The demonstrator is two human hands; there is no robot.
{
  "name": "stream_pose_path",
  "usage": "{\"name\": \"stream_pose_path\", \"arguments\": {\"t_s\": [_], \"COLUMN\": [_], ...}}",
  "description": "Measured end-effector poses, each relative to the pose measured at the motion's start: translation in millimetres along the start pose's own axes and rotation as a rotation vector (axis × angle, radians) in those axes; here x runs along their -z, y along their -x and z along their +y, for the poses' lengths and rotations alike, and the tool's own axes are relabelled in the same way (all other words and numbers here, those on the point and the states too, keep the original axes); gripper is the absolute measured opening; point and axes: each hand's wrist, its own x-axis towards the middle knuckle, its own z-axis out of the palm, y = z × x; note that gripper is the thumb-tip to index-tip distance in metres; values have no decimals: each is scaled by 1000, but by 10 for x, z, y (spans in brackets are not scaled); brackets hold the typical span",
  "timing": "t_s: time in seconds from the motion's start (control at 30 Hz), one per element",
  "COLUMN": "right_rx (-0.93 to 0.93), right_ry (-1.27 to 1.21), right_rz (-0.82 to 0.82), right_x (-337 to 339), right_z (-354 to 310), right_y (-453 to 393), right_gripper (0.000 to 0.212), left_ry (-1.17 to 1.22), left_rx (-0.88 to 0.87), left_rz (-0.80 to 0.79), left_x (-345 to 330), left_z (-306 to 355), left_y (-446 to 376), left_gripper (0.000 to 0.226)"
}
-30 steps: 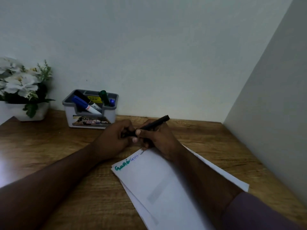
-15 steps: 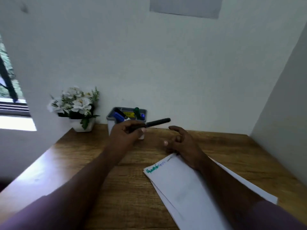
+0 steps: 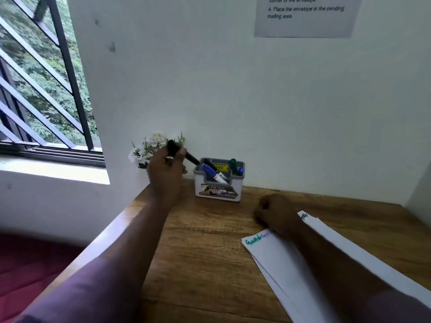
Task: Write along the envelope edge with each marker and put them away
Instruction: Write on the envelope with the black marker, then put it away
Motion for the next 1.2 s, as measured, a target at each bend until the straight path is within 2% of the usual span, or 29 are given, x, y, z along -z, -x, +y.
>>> {"name": "stream_pose_path", "arguments": {"t_s": [0.07, 0.2, 0.3, 0.37, 0.43, 0.5, 0.6, 0.67, 0.73, 0.8, 0.87, 0.93, 1.0, 1.1, 1.2], "right_rx": [-18, -31, -14, -16, -31, -51, -61, -74, -101, -84, -41, 10, 13, 22, 20], "right_ry": [44, 104, 130, 146, 161, 170, 204, 204, 221, 225, 184, 212, 257, 290, 312], "right_rz": [85, 91, 89, 88, 87, 78, 61, 42, -20, -83, -58, 36, 35, 4, -39], "right_x": [-112, -166, -172, -183, -188, -182, -167, -129, -47, 72, 199, 302, 334, 262, 125], "right_z": [-39, -49, -74, -70, -59, -63, -115, -171, -278, -402, -479, -453, -357, -211, -69], "right_y": [34, 43, 44, 46, 37, 22, 38, 74, 130, 219, 380, 584, 803, 1061, 1215], "right_gripper": [30, 27, 28, 26, 24, 24, 30, 30, 16, 24, 33, 33, 29, 27, 40], "left_ry": [-94, -201, -281, -333, -322, -319, -473, -633, -783, -837, -895, -974, -1027, -1029, -987], "left_rx": [9, 98, 135, 89, 12, -114, -203, -207, -311, -334, -323, -303, -279, -219, -179], "left_rz": [-51, -212, -320, -270, -144, -146, -531, -811, -940, -950, -949, -964, -968, -982, -1012], "left_x": [-56, -128, -159, -187, -208, -236, -317, -377, -419, -388, -335, -292, -246, -207, -172], "left_z": [-128, -345, -398, -386, -306, -221, -136, -112, -79, -26, 15, 86, 167, 216, 239], "left_y": [35, 15, 2, 56, 170, 375, 778, 967, 1028, 1077, 1166, 1251, 1308, 1340, 1350], "left_gripper": [13, 22, 58, 72, 64, 41, 18, 25, 28, 26, 26, 25, 28, 31, 36]}}
